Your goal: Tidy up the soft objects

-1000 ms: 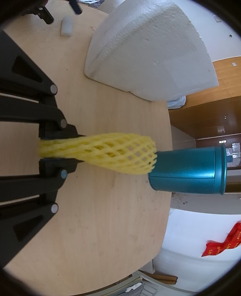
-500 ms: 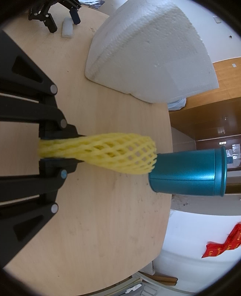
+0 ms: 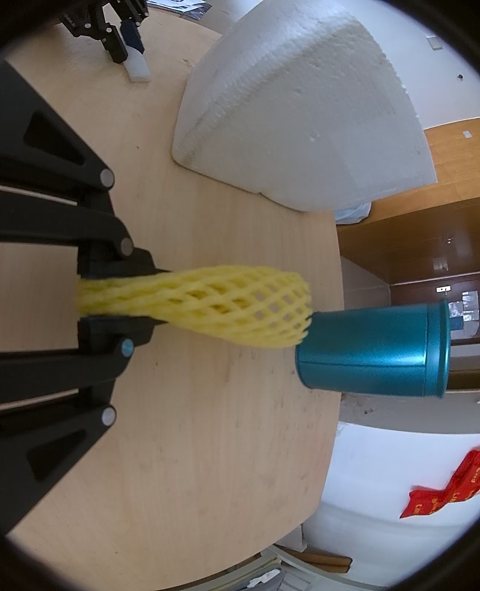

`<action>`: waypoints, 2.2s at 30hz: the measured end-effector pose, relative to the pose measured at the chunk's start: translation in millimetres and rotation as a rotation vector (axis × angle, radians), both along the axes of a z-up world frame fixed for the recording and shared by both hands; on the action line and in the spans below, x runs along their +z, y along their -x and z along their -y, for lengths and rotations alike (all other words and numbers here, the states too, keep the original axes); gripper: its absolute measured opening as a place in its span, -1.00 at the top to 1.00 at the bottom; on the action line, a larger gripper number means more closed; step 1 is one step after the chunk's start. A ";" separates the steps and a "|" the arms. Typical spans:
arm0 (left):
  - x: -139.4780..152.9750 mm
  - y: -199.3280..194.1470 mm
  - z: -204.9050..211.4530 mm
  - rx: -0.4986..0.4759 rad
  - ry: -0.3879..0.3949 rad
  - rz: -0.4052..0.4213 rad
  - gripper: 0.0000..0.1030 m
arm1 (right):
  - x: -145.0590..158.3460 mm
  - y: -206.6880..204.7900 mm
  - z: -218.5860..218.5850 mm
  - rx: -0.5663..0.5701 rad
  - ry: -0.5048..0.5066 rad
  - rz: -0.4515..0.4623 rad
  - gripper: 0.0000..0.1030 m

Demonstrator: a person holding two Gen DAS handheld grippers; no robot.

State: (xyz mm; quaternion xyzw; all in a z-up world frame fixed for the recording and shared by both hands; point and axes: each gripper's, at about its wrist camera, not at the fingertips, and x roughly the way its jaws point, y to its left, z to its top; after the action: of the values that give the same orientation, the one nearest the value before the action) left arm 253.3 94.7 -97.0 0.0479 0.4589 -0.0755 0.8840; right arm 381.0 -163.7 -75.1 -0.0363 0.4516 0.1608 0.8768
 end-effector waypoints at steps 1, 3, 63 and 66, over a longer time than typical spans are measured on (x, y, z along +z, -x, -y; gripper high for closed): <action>0.9 0.6 0.3 0.003 -0.003 0.003 0.76 | -0.3 0.1 0.1 0.000 0.000 0.000 0.69; 3.3 2.1 0.2 0.012 0.000 0.004 0.83 | -0.2 0.1 0.5 0.000 -0.004 0.001 0.69; 110.1 99.2 16.0 0.098 0.171 0.343 0.84 | 82.9 151.1 -5.8 0.167 -0.111 0.239 0.69; 113.9 101.2 14.9 0.123 0.184 0.372 0.84 | 86.2 155.5 -6.9 0.172 -0.124 0.251 0.69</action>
State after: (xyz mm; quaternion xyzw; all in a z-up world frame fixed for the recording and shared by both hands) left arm 152.1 79.7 16.9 -0.0476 0.2812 -0.0530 0.9570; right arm 225.4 -156.8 11.1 -0.0402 0.3227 0.2571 0.9100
